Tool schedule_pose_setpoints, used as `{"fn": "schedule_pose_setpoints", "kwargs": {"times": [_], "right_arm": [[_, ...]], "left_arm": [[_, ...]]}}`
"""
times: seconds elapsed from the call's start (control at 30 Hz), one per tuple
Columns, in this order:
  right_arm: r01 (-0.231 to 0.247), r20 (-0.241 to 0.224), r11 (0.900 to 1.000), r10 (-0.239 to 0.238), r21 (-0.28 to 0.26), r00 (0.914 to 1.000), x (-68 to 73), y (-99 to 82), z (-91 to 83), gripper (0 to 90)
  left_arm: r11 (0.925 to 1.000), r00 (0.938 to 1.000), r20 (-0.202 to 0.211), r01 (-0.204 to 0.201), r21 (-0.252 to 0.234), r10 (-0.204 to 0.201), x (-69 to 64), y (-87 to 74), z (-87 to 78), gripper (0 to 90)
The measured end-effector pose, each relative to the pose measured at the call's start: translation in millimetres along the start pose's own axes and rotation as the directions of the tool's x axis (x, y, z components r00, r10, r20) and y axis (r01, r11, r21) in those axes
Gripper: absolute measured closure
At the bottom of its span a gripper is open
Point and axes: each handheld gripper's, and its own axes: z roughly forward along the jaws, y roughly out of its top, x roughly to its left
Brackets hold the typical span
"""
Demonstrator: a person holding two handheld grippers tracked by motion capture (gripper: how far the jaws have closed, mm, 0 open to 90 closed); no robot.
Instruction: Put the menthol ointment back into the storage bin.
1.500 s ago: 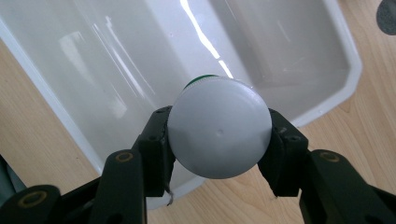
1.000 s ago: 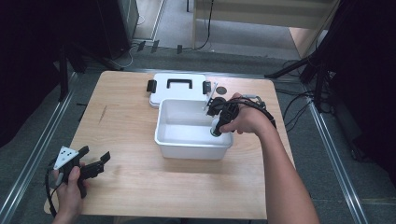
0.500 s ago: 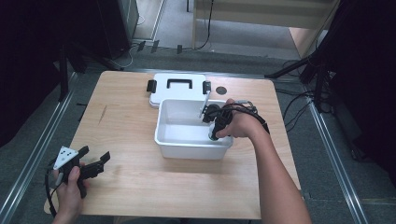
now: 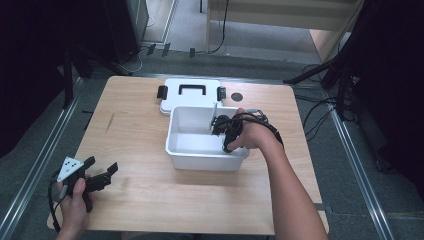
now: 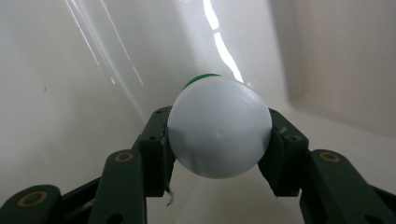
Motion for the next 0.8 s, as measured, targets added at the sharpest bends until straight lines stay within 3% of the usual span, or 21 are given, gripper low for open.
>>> {"fn": "schedule_pose_setpoints", "kwargs": {"times": [0.4, 0.8], "right_arm": [[0.033, 0.066, 0.9972, -0.038, 0.067, 0.9971, 5.7, 3.9, 4.7, 51.3], [0.063, 0.086, 0.9947, -0.070, 0.081, 0.9938, 9.0, 3.4, 6.2, 50.1]], "left_arm": [[1.0000, 1.0000, 0.000, 0.002, 0.005, -0.002, 0.1, 0.1, 0.0, 9.1], [1.0000, 1.0000, 0.000, 0.001, 0.008, -0.001, 0.0, 0.1, 0.0, 9.1]]}}
